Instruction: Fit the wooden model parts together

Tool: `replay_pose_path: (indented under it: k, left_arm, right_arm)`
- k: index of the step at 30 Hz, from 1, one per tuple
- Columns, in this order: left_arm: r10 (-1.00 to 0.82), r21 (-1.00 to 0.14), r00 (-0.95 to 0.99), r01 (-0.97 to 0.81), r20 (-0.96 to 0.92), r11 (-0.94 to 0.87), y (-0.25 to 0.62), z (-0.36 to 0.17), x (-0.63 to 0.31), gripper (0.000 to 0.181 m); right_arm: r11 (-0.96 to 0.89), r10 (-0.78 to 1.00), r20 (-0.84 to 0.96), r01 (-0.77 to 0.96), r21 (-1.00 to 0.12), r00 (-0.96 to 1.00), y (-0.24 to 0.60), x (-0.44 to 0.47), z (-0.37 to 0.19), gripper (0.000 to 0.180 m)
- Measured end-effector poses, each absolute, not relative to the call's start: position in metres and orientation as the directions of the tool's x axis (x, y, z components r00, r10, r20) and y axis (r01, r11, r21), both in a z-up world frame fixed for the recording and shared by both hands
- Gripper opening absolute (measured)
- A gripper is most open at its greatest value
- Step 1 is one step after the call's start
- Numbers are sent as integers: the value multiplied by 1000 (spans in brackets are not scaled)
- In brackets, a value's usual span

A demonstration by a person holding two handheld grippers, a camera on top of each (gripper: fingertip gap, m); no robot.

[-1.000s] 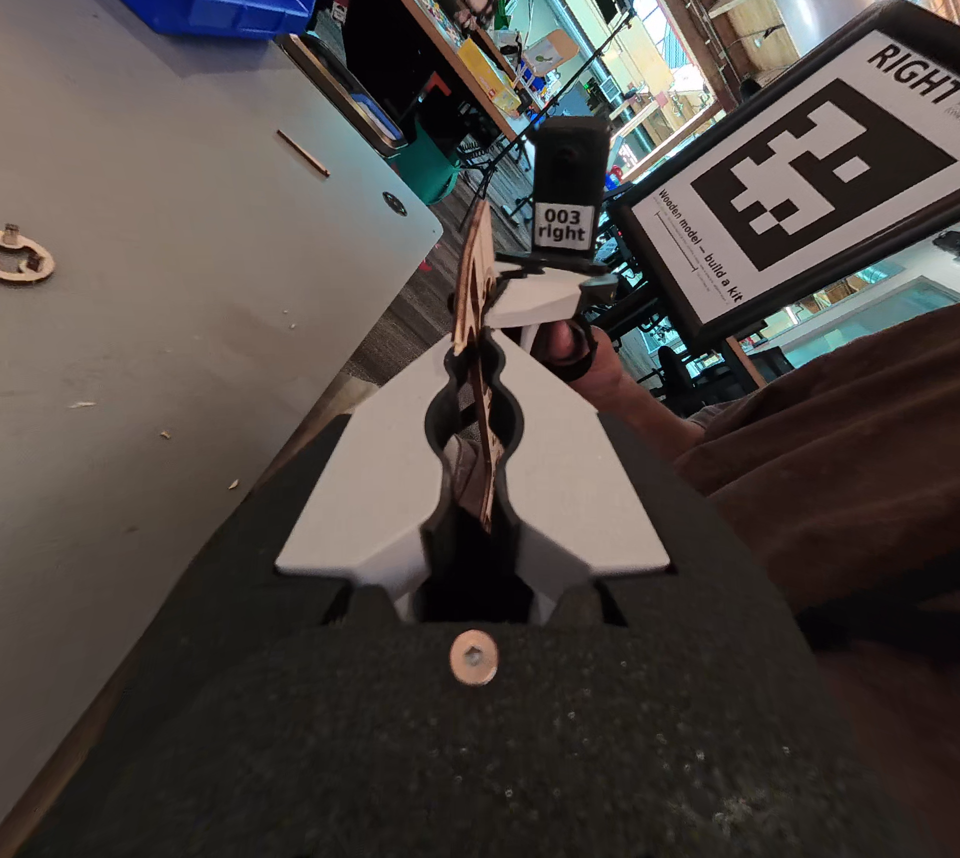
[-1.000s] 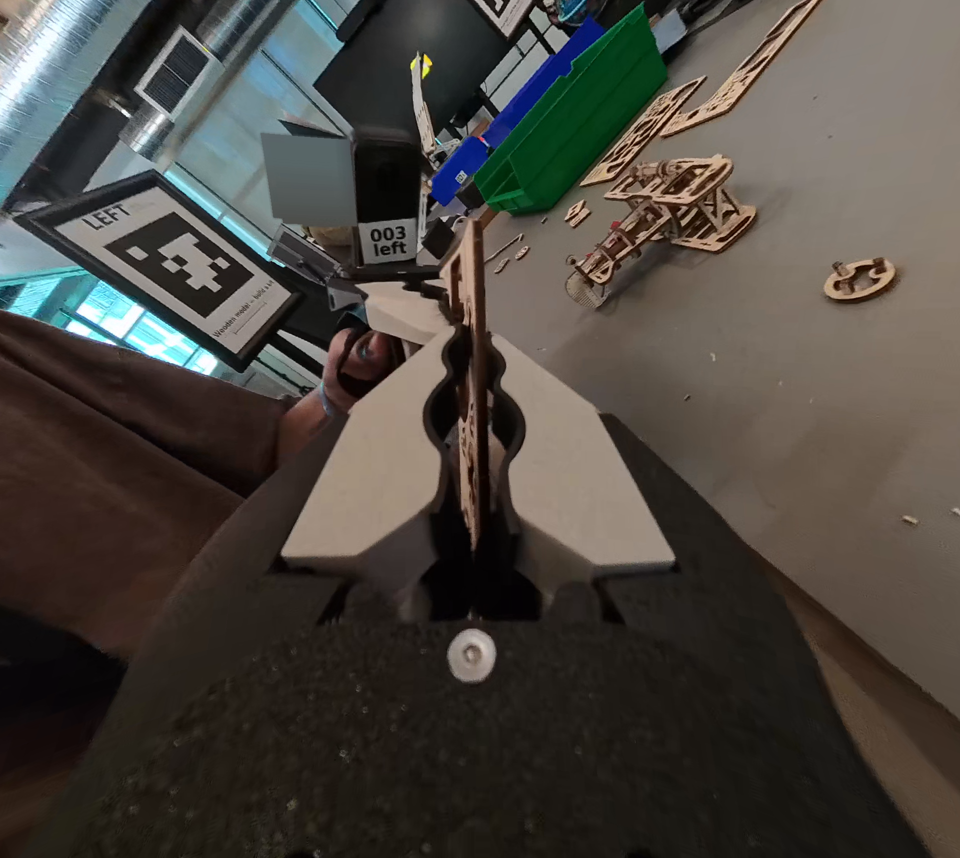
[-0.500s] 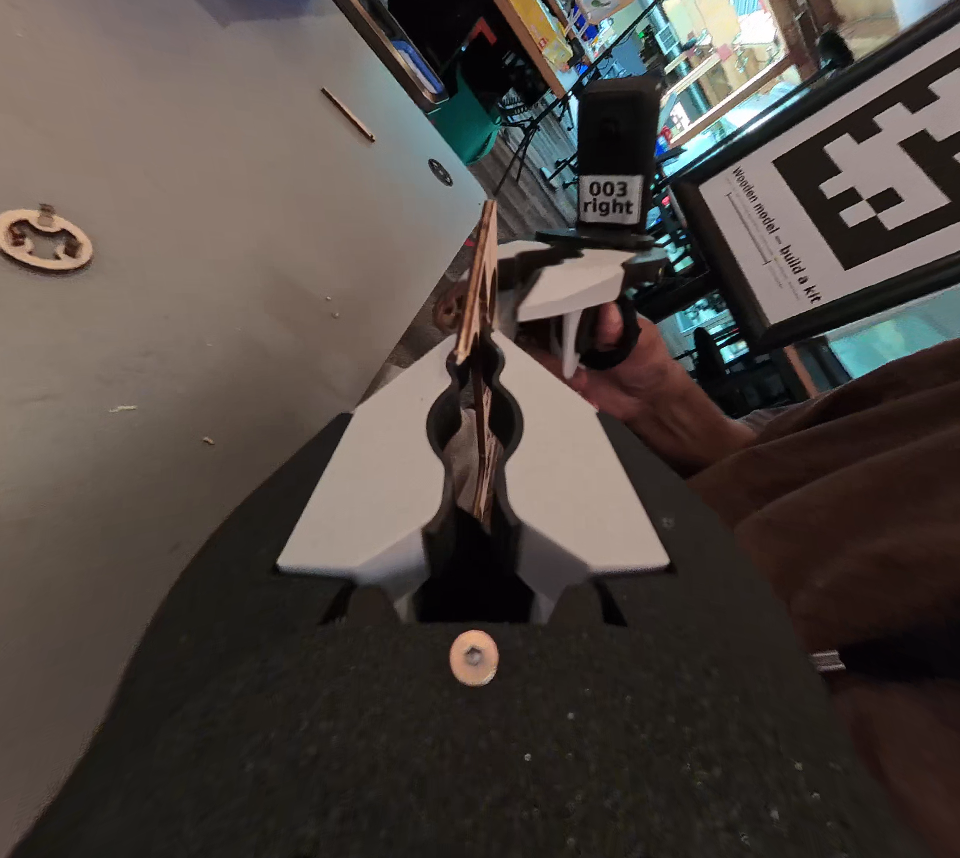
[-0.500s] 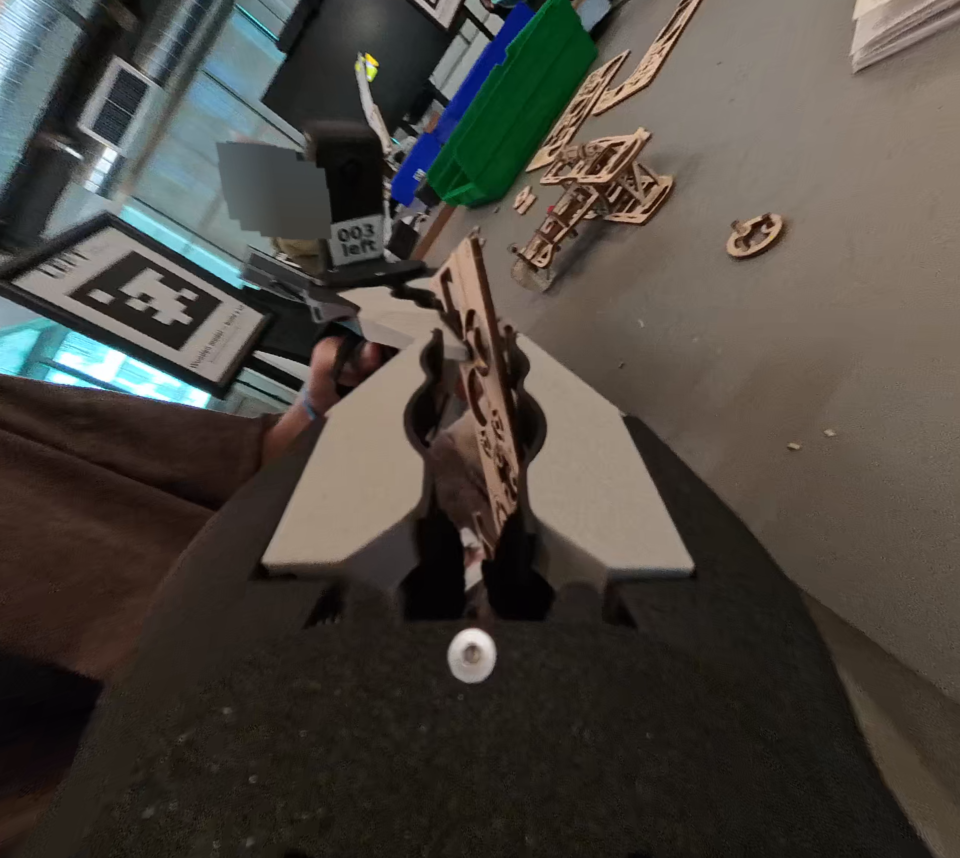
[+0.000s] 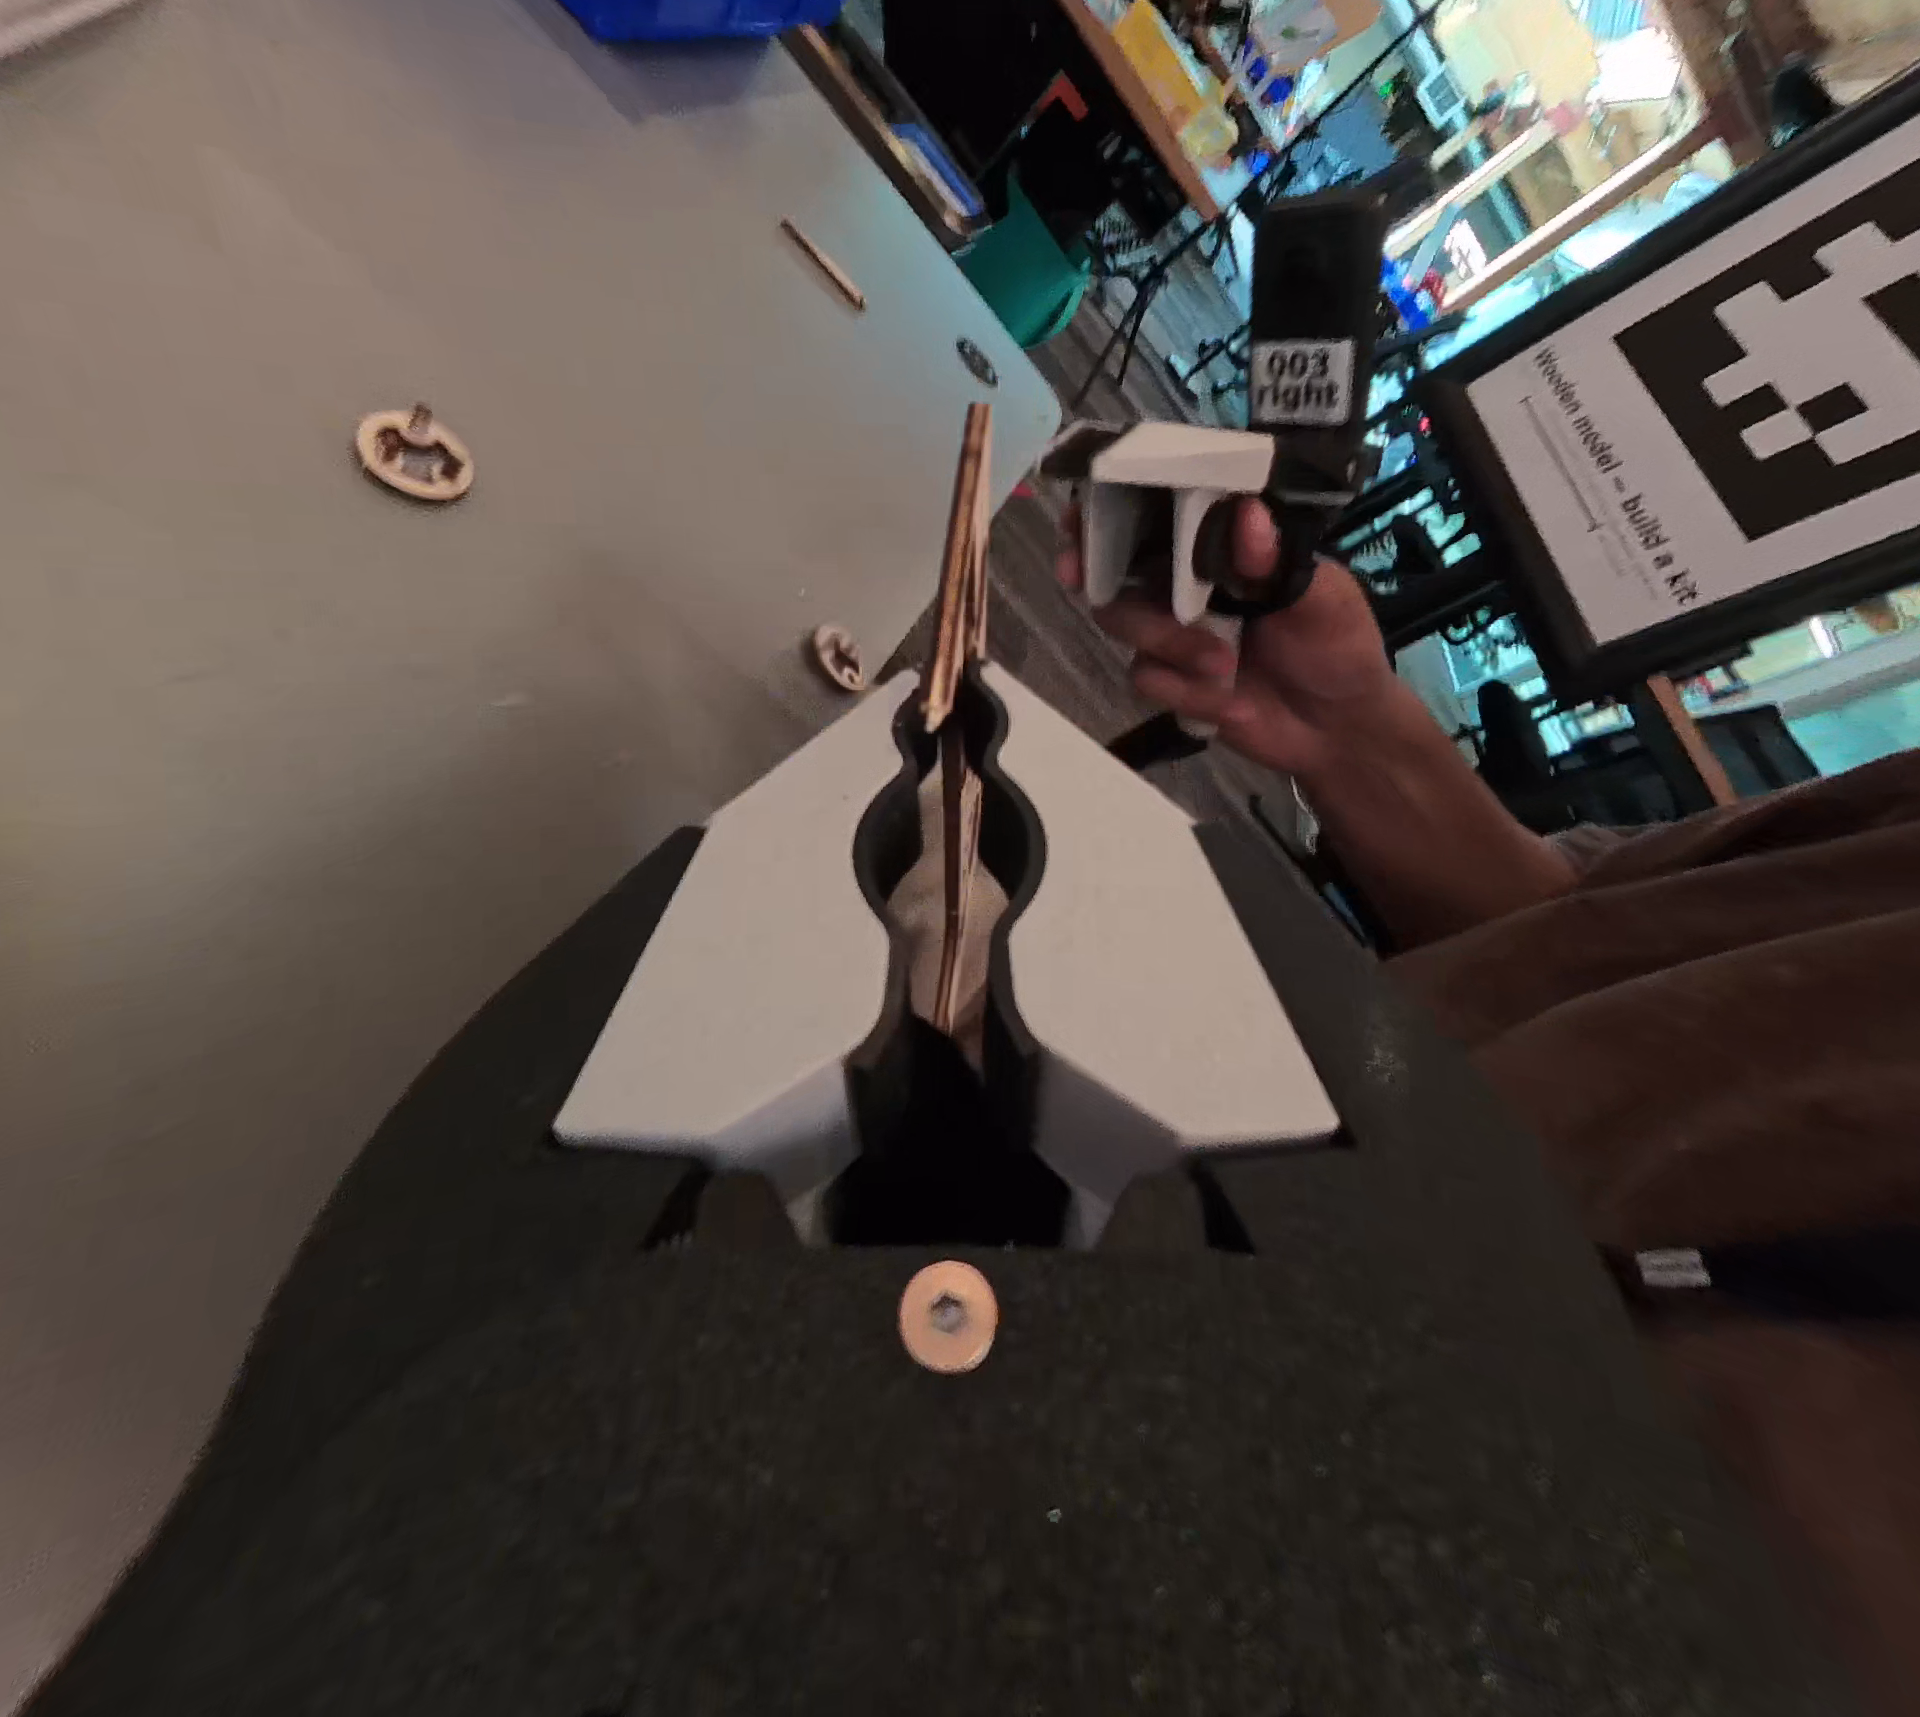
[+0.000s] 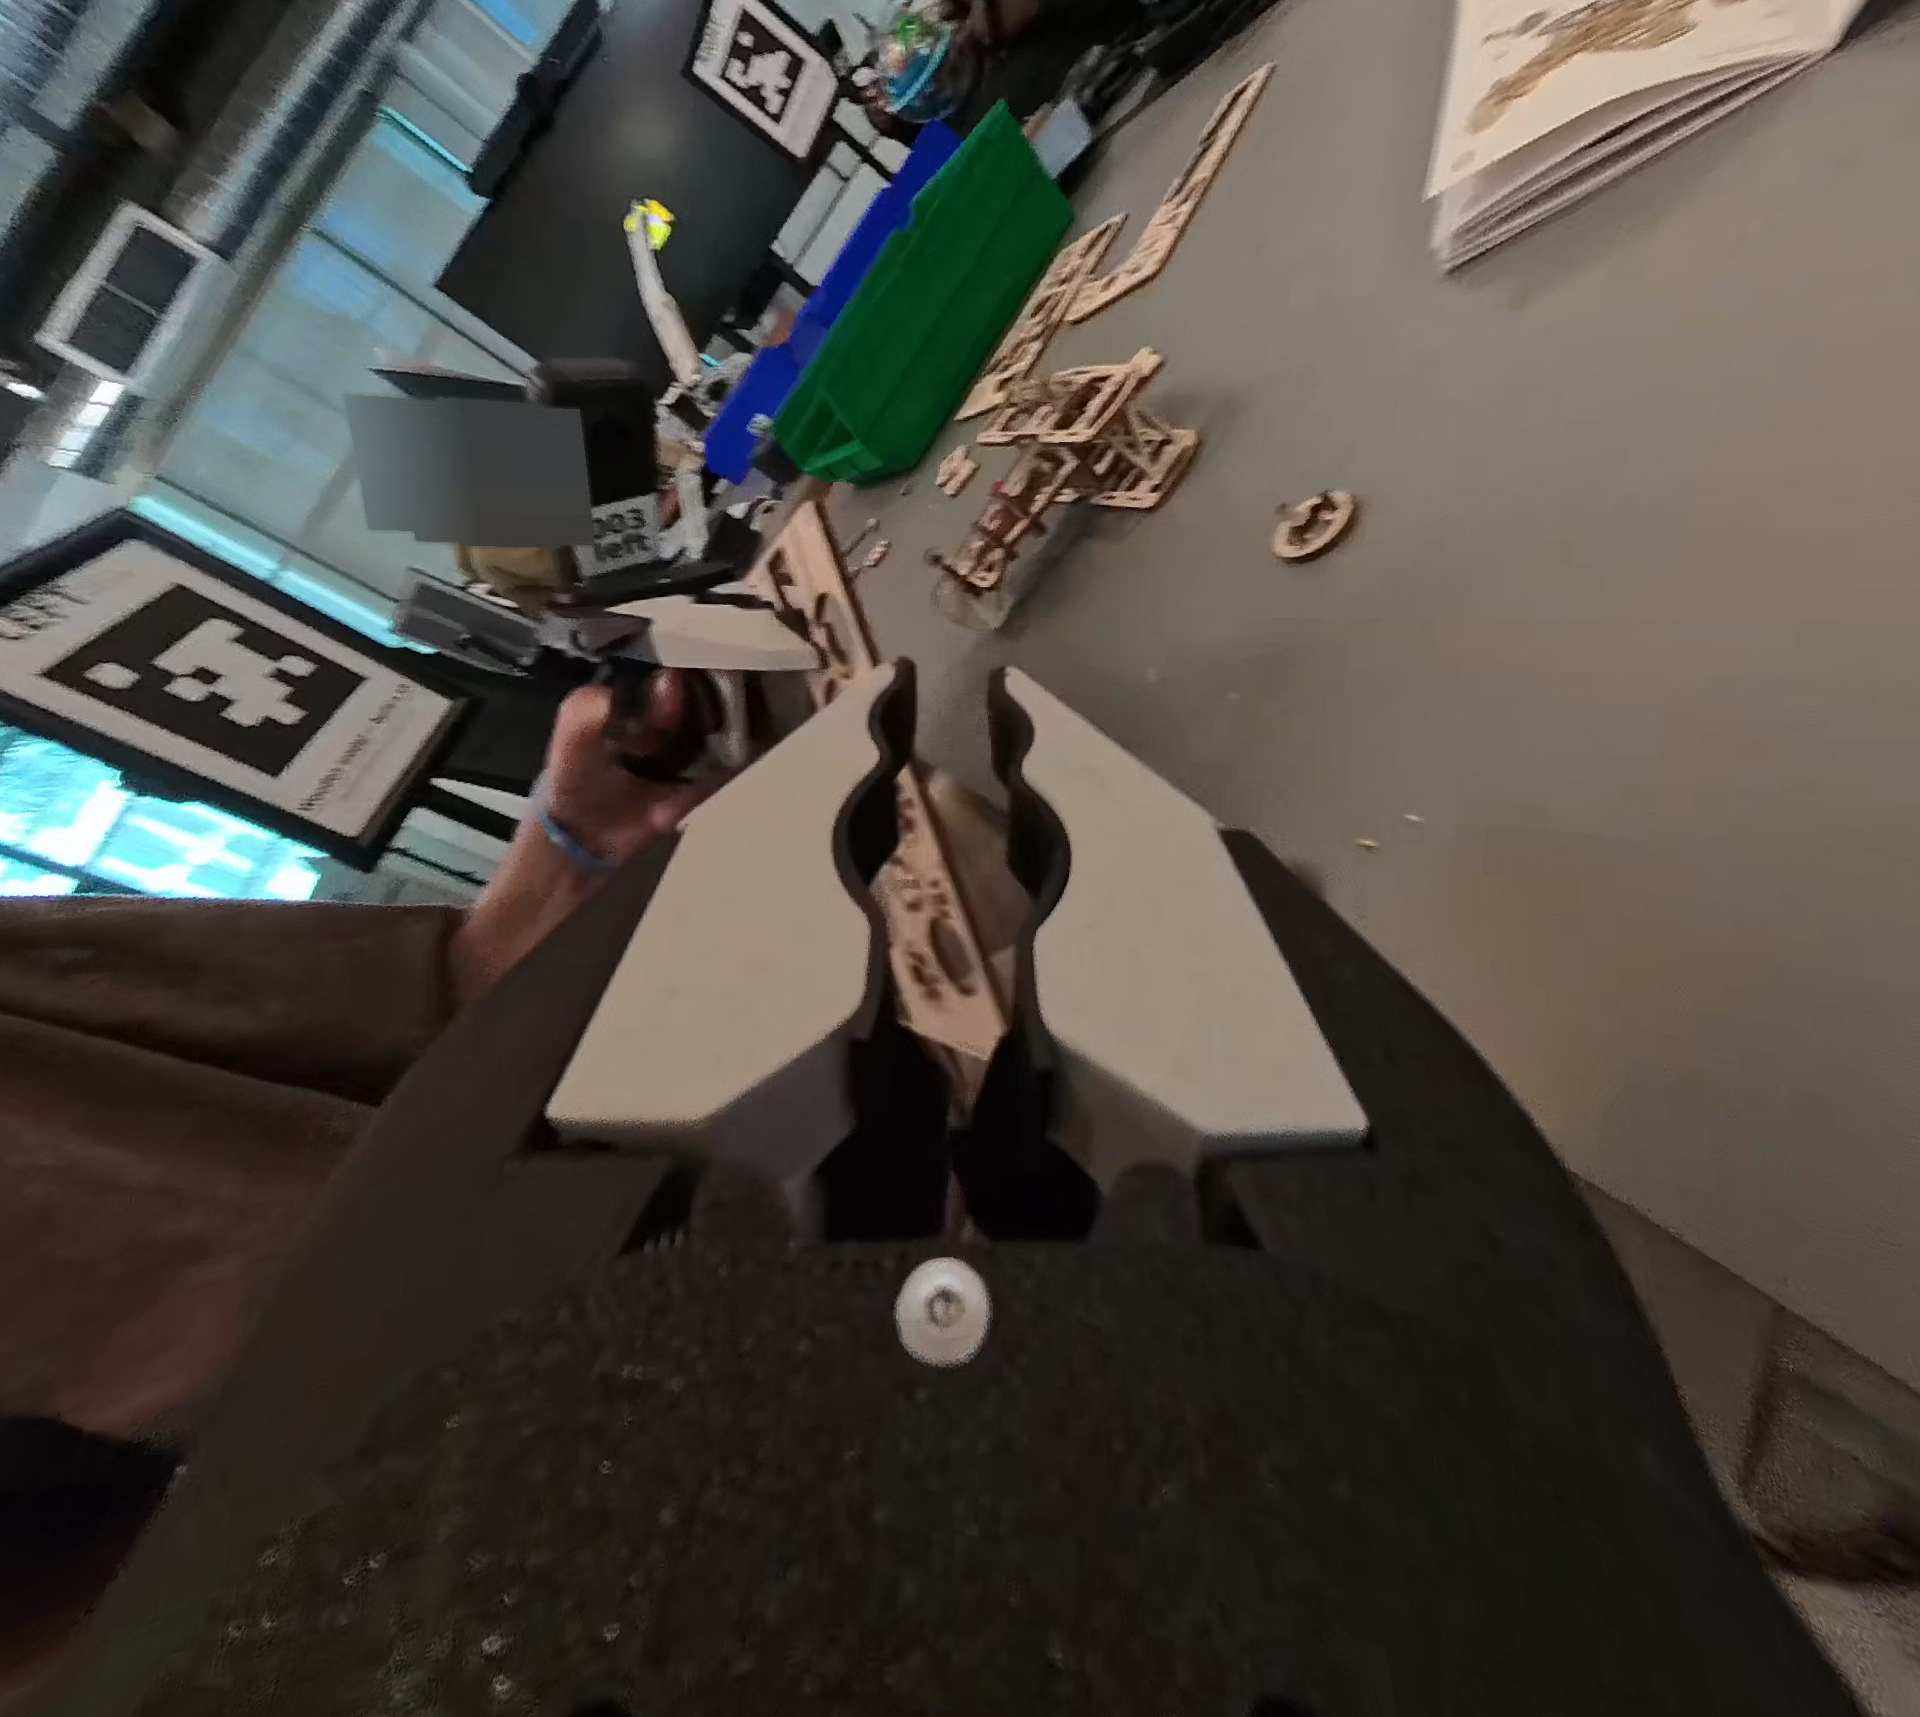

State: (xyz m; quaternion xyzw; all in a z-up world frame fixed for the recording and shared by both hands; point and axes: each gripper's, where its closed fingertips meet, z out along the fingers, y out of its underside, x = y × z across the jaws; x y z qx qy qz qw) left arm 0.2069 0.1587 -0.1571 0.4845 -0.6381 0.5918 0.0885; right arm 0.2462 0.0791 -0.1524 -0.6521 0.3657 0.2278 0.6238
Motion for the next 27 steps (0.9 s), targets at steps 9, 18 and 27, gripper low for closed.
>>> replay_pose_path:
  k: [9, 18, 27]
  left_arm:
    - [-416, -597, -474, -766, 776, -240, 174, -151, 208, 1]
    - [-392, -570, -451, -773, 802, -277, 179, -150, 212, 1]
    - [-411, -591, -469, -767, 782, -250, 177, -150, 208, 1]
  right_arm:
    - [-8, -304, -698, -734, -679, 649, 70, 255, -169, 12]
    - [-51, -252, -722, -754, -655, 645, 83, 241, -171, 12]
    - [-53, -230, -740, -767, -639, 632, 89, 237, -171, 12]
